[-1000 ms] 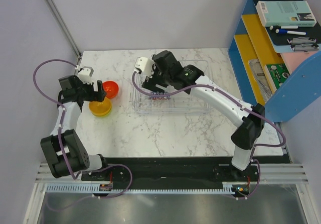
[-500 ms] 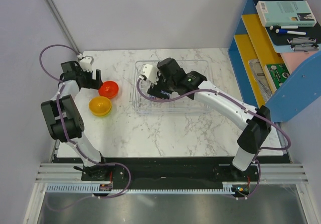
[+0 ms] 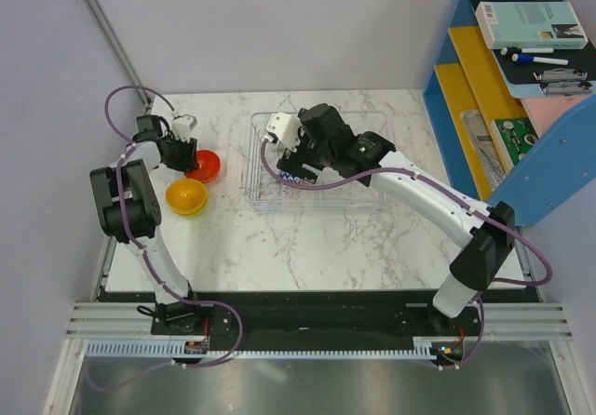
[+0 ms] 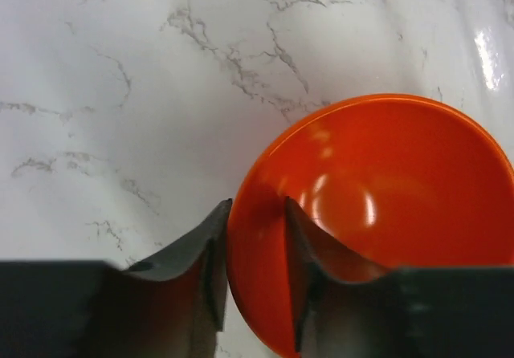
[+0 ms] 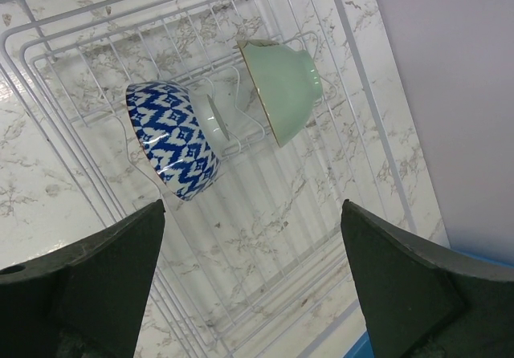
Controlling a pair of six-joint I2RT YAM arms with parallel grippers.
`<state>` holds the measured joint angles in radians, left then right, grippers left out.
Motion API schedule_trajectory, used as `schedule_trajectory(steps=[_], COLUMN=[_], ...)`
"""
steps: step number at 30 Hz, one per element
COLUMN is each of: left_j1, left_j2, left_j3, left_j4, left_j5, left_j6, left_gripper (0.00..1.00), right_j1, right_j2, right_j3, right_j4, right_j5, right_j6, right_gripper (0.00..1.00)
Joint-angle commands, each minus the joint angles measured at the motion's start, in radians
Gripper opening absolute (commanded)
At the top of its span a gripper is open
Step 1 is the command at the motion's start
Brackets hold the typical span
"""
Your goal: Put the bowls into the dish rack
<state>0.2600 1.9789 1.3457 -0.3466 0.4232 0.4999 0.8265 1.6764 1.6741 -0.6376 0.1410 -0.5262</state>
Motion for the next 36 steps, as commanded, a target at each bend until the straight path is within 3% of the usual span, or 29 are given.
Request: schedule_trajectory(steps=[1, 3, 8, 12, 15, 19, 21, 29, 33, 36], left_j1=[-0.015, -0.016, -0.015, -0.016, -0.018, -0.042, -0.093, -0.373, -0.423, -0.433], left_j2=[0.027, 0.034, 0.017, -0.06, -0.124, -0.285, -0.331, -0.515, -0.517, -0.511], left_j3=[0.055, 0.067, 0.099, 0.156, 0.197, 0.205, 0.191, 0.09, 0.095, 0.098], left_j4=[-0.066, -0.083, -0.084, -0.098, -0.13, -0.157, -0.157, -0.143, -0.138, -0.134], left_j5=[0.051, 0.057, 0.071, 0.135, 0.299, 0.555, 0.591, 0.531, 0.502, 0.486], left_j6=[0.06, 0.052, 0.013, -0.023, -0.037, -0.078, -0.102, -0.09, -0.103, -0.106], left_gripper=[0.23, 0.02, 0.02, 0.02, 0.02, 0.02, 0.02, 0.02, 0.02, 0.02], right_j1=[-0.004, -0.004, -0.012, -0.046, -0.104, -0.202, -0.25, -0.325, -0.371, -0.406], right_j2=[-0.012, -0.009, 0.012, 0.029, 0.032, 0.054, 0.066, 0.12, 0.129, 0.118], right_j3=[0.001, -0.002, 0.012, 0.062, 0.108, 0.174, 0.188, 0.129, 0.04, -0.034], right_j4=[0.042, 0.052, 0.095, 0.098, 0.093, 0.064, 0.067, 0.159, 0.352, 0.533], right_j5=[0.037, 0.068, 0.141, 0.085, -0.058, -0.417, -0.544, -1.021, -1.216, -1.268], right_j6=[0.018, 0.023, 0.066, 0.155, 0.258, 0.406, 0.479, 0.67, 0.866, 0.979], right_gripper=[0.98, 0.98, 0.98, 0.98, 0.97, 0.98, 0.98, 0.98, 0.97, 0.98])
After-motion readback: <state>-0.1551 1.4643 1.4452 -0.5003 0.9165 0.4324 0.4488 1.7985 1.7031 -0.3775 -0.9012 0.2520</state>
